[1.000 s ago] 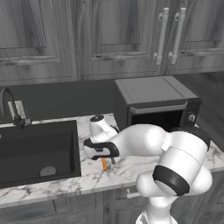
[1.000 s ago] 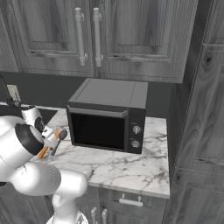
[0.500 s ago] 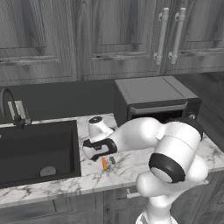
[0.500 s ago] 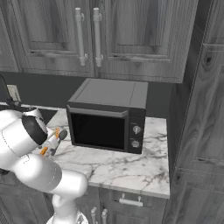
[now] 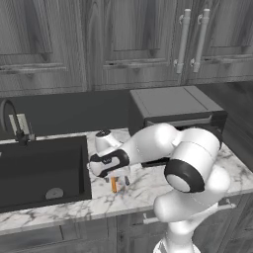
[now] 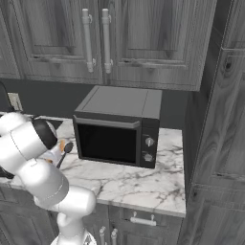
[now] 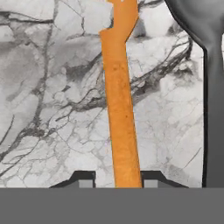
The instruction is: Take the fork and place it on the left side of the plate. Then take the spoon and place it on the right side of the plate. Make sure they're directly next to the plate.
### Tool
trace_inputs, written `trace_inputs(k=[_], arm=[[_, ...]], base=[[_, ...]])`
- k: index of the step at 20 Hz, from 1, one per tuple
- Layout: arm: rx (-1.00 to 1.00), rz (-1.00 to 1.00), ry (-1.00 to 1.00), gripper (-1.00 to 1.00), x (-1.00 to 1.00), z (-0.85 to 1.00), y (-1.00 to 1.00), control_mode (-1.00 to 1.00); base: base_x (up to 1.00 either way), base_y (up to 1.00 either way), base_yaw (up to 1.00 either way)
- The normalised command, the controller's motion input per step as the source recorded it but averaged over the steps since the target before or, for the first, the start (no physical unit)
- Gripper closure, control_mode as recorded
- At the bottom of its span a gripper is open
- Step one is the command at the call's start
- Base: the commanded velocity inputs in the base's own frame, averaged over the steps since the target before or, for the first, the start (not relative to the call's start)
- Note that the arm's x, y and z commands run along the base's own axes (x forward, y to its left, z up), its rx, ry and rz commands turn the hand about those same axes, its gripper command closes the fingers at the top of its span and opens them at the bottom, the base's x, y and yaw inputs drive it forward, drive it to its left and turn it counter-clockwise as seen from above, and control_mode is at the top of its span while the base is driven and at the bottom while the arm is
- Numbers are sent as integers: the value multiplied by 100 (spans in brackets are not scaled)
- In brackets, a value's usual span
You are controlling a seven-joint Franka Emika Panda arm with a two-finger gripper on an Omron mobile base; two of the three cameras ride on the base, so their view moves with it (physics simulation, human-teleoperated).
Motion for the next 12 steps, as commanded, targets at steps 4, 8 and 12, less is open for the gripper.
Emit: trace_inputs(k=[4, 8, 12], arm=[[1, 0, -11, 100, -28, 1, -5, -100], [1, -2, -22, 100, -51, 21, -24, -100], [5, -8, -21, 100, -58, 39, -32, -100]], base=[[0, 0, 0], [0, 0, 0], [0, 0, 0]])
